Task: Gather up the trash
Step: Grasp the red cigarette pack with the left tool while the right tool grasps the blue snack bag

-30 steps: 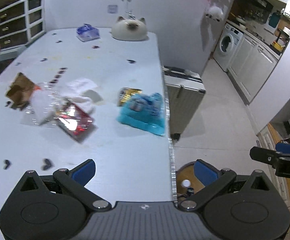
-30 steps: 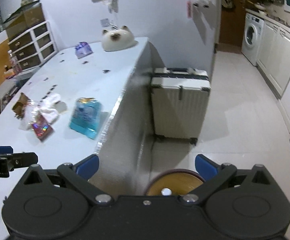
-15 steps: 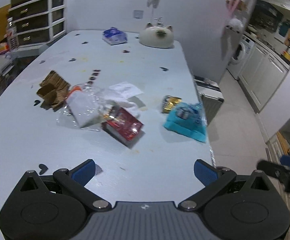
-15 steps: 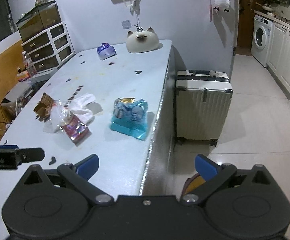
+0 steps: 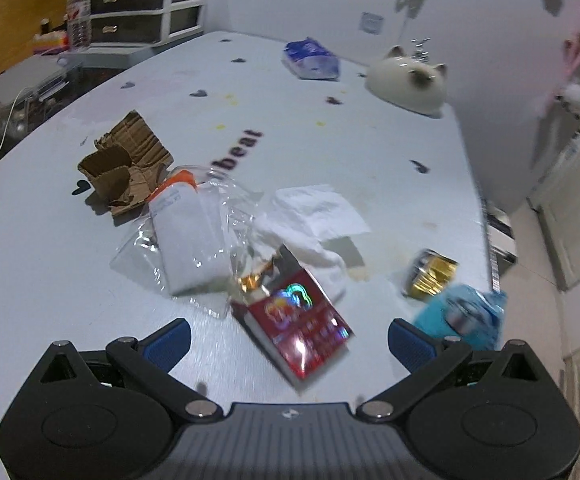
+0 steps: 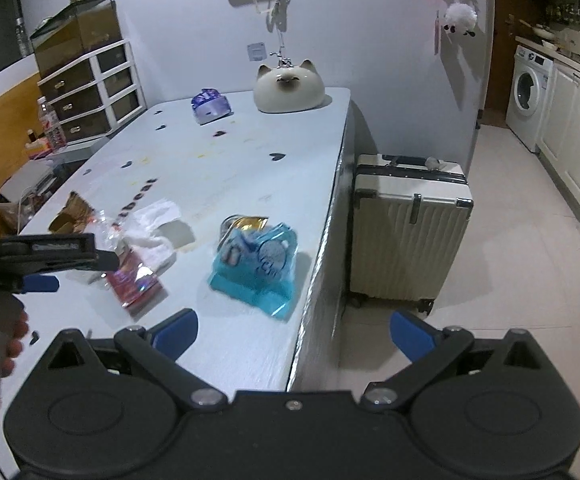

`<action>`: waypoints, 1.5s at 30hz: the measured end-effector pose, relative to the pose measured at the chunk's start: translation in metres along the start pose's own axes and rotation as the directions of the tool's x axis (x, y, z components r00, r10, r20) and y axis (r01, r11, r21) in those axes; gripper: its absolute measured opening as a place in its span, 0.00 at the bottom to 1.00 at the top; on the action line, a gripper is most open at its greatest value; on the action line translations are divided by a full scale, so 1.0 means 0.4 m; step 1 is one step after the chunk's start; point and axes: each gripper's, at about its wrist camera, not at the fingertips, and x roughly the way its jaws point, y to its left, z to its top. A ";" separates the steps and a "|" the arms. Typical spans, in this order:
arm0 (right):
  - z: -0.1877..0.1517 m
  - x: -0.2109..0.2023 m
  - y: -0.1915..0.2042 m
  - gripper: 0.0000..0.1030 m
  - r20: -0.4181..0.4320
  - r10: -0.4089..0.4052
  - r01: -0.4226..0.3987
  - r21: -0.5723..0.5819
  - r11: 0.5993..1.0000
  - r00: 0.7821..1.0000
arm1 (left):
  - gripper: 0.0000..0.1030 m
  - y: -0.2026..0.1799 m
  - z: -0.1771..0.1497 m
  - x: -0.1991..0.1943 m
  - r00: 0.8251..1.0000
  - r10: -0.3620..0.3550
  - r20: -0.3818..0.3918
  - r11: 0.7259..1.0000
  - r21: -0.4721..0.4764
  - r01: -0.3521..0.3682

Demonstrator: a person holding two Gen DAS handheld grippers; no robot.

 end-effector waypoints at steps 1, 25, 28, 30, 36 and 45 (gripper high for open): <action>0.009 0.009 -0.006 1.00 0.002 -0.003 0.003 0.010 1.000 1.000 | 1.00 -0.004 0.006 0.020 1.000 0.014 0.001 1.000 -0.005 -0.014; 0.232 0.374 -0.007 0.88 -0.050 -0.047 0.044 -0.053 0.998 0.998 | 1.00 0.121 -0.065 0.047 0.986 0.165 -0.026 0.986 0.036 -0.164; 0.229 0.422 -0.019 0.88 -0.090 -0.080 0.073 -0.077 0.994 0.993 | 1.00 0.132 -0.069 0.032 0.983 0.180 -0.026 0.983 0.033 -0.179; 0.219 0.436 -0.026 0.87 -0.125 -0.080 0.070 -0.083 0.994 0.989 | 1.00 0.136 -0.069 0.020 0.987 0.159 -0.022 0.987 0.016 -0.158; 0.150 0.386 -0.020 0.87 -0.178 0.014 -0.033 -0.103 0.994 0.984 | 0.97 0.101 -0.050 0.030 0.998 0.062 -0.034 0.998 -0.014 -0.062; 0.085 0.273 -0.021 0.87 -0.169 0.137 -0.143 -0.024 0.989 0.976 | 0.92 -0.002 -0.016 0.116 0.991 0.097 -0.089 0.995 -0.025 -0.100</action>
